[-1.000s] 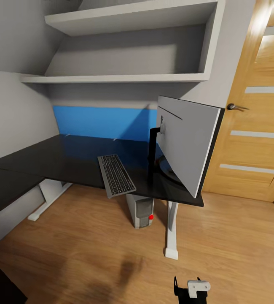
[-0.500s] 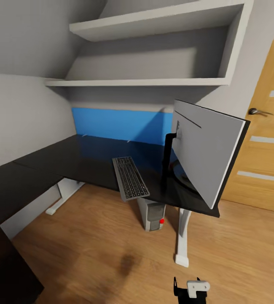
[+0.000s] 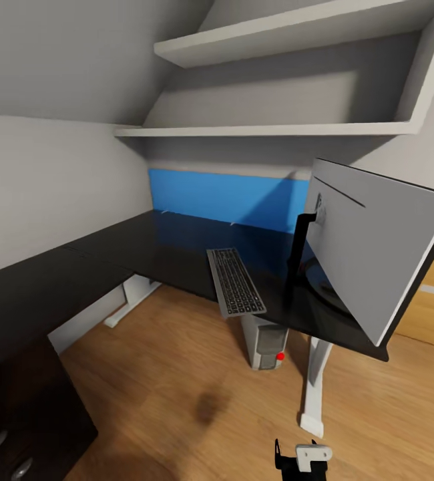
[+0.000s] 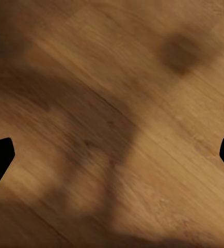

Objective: In the bedroom, organize the workspace by keeping the computer under the desk, ensuring the monitor is on the desk, placing the keyboard on the desk next to the monitor, placing the mouse on the desk next to the keyboard, moving the folder from the swivel chair onto the desk next to the mouse, stacking the notebook on top of the folder with the pen on top of the notebook, and positioning the swivel chair next to the desk.

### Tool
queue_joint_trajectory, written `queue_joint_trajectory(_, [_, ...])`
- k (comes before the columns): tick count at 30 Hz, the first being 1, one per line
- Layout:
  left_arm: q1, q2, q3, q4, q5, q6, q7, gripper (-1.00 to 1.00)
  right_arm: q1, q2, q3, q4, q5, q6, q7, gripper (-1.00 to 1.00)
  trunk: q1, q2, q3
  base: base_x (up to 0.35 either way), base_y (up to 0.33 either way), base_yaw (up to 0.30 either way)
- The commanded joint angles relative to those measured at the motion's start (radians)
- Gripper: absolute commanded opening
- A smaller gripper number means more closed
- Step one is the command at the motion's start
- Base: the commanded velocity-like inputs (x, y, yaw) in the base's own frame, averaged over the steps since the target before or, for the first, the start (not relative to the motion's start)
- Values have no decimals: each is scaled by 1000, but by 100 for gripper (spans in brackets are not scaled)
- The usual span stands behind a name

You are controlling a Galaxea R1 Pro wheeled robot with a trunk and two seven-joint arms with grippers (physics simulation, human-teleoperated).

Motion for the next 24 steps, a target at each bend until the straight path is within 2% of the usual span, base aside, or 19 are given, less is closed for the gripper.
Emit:
queue_joint_trajectory(1, [-1,0,1,1,3,-3,0,100,-1,0,9,1,-3,-1,-7,100,0,0,-1,0,0,279])
queue_joint_trajectory(17, [-1,-1,-8,1,5,-3,1,100,-1,0,10,1,-3,-1,-7,100,0,0,-1,0,0,279])
queue_joint_trajectory(24, [-1,0,-8,1,7,-2,4,100,-1,0,10,1,-3,-3,5,100,0,0,-1,0,-141,117])
